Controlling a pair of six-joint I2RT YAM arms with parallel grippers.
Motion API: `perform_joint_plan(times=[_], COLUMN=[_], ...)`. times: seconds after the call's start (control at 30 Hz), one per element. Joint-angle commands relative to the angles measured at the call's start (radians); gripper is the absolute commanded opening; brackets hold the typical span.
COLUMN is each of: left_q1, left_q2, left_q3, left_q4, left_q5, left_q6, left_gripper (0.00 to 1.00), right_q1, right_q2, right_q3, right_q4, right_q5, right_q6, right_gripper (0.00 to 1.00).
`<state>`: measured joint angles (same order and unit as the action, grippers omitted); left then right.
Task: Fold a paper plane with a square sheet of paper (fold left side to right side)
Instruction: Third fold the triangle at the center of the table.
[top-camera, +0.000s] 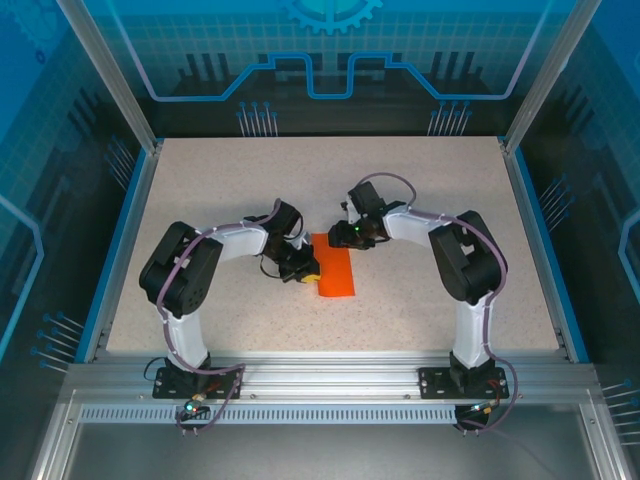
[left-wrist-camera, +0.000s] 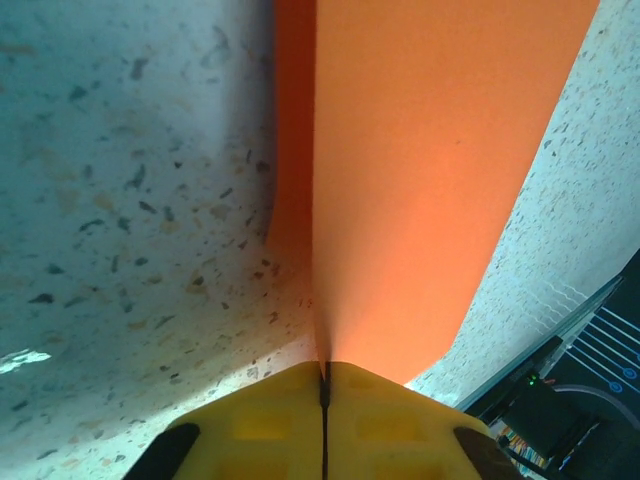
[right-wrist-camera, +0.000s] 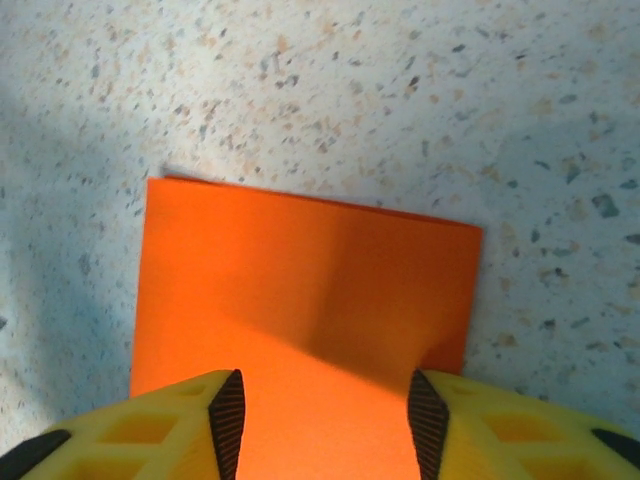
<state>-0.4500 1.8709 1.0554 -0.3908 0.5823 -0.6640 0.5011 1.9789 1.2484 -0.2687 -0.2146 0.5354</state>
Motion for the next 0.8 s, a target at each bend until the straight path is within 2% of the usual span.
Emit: perform_joint_plan(times=[0.0,0.23,0.5,0.63,0.77], left_q1=[-0.002,-0.002,-0.002,-0.003,-0.003], left_q2=[-0.046,-0.058,-0.056,-0.044,-0.037], left_q3=[-0.02,-0.021,-0.018,-0.013,-0.009], left_q4=[-0.029,-0.035,-0.041,-0.043,-0.05], left_q5=[0.017,0.046,0.068,0.074,0.071], left_q6=[-0.046,-0.11,-0.137,-0.142,-0.141], left_gripper=[0.05,0.02,0.0,0.0,0.0], right_q1=[0.012,0.069,0.254,0.362,0.434], right_q2=[-0.09,-0.297,-0.541,-0.593,-0.565], right_q3=[-0.052,-0.202,-0.451,-0.528,-0.536], right_q4=[0.072,0.104,0.143,0.162,0.169], right_q5=[0.024,0.111,0.225,0.282,0.313], right_q6=[-0.047,-0.152,-0.231,-0.264,-0.301], right_gripper=[0.56,0.7,0.82,0.85,0.86])
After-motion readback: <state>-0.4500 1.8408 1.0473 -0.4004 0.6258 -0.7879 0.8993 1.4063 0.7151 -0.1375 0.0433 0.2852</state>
